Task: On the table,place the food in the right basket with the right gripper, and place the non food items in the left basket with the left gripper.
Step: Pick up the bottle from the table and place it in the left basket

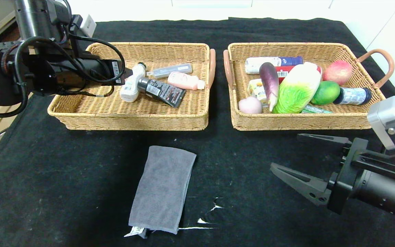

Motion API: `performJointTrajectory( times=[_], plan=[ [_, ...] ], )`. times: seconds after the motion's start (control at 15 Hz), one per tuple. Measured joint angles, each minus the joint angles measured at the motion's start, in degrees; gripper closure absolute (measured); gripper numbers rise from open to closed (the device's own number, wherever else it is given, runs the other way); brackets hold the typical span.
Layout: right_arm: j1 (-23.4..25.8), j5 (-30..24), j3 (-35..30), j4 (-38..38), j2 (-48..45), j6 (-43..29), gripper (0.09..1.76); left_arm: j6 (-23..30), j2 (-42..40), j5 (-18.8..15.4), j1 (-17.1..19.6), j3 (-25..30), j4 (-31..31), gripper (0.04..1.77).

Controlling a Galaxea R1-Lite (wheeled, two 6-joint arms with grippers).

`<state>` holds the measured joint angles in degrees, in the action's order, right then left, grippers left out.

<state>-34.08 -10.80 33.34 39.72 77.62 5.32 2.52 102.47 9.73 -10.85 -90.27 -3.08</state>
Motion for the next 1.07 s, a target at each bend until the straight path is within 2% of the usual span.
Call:
performJointTrajectory(
  times=[0.47,0.73,0.87,1.07],
  plan=[
    [-0.01,-0.11,-0.02,0.0,0.22,0.06,0.14,-0.11,-0.4,-0.04,-0.2,0.63,0.56,0.3],
    [-0.04,-0.09,-0.11,0.02,0.2,0.13,0.14,-0.11,-3.02,0.13,-1.61,4.22,1.38,0.22],
    [-0.09,-0.09,-0.11,0.02,0.2,0.16,0.14,-0.16,-5.62,0.57,-3.58,6.07,4.95,0.19],
    [-0.28,-0.09,-0.21,0.0,0.2,0.24,0.14,0.23,-10.45,1.1,-8.96,7.58,14.28,0.16]
  ],
)
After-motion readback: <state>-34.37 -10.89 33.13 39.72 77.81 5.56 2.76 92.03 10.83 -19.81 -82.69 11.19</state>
